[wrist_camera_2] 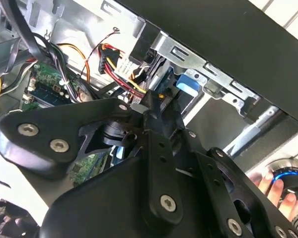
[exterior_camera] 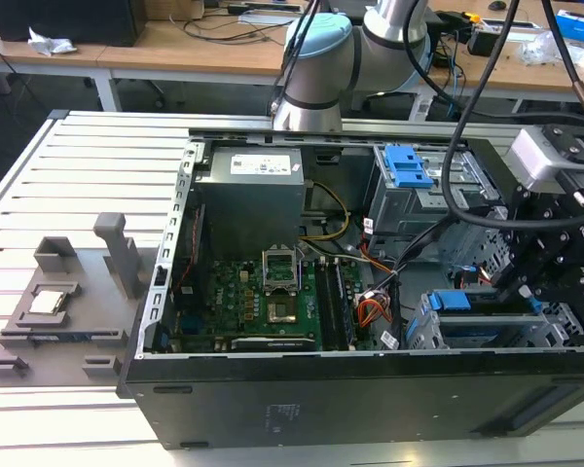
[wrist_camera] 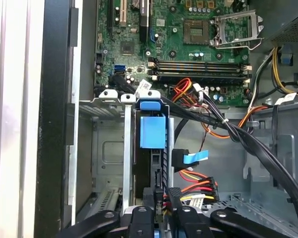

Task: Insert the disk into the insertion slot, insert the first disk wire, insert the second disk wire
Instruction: 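Insert the first disk wire, then insert the second disk wire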

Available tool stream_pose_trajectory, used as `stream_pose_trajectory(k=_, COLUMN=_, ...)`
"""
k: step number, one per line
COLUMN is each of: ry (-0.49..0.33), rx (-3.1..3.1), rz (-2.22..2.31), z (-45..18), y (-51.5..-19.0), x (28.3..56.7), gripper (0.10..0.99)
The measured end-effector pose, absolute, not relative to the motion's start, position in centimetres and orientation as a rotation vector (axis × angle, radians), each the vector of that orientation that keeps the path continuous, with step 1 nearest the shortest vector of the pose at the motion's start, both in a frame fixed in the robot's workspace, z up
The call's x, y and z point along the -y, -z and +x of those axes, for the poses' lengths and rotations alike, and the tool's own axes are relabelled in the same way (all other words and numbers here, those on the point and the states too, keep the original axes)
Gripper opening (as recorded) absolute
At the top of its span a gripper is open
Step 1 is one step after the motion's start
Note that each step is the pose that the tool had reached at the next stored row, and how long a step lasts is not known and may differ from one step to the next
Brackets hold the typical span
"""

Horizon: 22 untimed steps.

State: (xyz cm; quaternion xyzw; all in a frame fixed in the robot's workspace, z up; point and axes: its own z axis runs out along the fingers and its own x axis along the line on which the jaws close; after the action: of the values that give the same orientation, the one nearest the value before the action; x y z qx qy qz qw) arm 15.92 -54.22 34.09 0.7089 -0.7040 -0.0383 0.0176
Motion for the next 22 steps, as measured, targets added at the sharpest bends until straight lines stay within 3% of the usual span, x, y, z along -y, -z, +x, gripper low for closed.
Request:
stream_pose_trajectory(k=5, ry=0.118, rx=2.187, rz=2.202, z=15.9, y=-35.9, x=54.2, gripper=0.235)
stream_pose_trajectory(k=8, ry=0.118, rx=2.187, rz=2.202, z=15.9, y=-36.2, x=54.1, gripper=0.106)
stream_pose_trajectory(k=22, ry=0.117, rx=2.186, rz=2.202, z=15.9, y=-36.4, x=54.1, gripper=0.106)
